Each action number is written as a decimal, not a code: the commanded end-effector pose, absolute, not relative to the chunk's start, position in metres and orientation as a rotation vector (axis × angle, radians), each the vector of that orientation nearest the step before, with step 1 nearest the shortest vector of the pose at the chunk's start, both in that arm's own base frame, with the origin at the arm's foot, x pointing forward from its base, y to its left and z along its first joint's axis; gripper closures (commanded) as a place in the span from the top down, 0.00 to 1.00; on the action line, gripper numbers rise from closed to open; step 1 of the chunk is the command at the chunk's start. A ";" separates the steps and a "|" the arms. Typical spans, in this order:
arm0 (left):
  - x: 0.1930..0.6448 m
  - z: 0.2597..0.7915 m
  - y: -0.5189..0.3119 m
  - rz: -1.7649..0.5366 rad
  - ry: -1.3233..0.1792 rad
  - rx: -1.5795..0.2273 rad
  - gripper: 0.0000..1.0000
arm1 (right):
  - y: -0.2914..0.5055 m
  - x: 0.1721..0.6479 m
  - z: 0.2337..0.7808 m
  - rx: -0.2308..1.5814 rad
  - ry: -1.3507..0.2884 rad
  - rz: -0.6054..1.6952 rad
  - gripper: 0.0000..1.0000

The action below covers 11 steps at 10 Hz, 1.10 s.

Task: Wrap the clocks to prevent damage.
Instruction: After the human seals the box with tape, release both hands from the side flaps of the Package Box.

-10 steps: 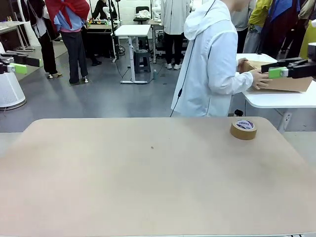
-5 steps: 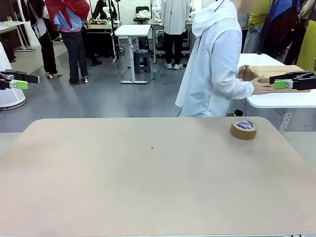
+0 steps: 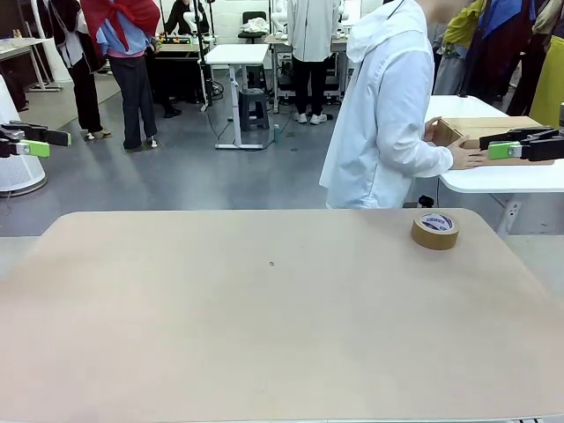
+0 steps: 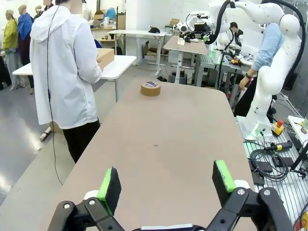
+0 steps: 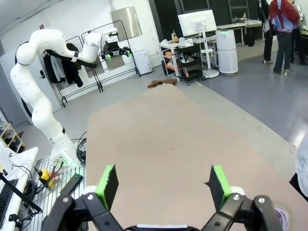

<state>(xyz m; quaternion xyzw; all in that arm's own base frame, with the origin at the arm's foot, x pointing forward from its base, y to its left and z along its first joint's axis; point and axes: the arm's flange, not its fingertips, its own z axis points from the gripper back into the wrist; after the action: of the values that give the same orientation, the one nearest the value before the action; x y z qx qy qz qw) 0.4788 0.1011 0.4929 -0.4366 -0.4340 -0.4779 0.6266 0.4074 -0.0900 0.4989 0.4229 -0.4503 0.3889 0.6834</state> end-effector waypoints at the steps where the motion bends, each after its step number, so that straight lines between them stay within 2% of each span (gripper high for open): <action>1: 0.478 0.497 0.101 -1.101 -0.997 -1.006 1.00 | -0.090 0.407 0.498 0.952 -1.010 0.871 1.00; 11: 0.478 0.497 0.101 -1.101 -0.997 -1.006 1.00 | -0.090 0.407 0.498 0.952 -1.010 0.871 1.00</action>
<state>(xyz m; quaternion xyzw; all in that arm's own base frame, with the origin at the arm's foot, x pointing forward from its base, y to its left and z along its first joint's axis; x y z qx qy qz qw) 0.4788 0.1011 0.4929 -0.4366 -0.4340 -0.4779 0.6266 0.4074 -0.0900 0.4989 0.4229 -0.4503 0.3889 0.6834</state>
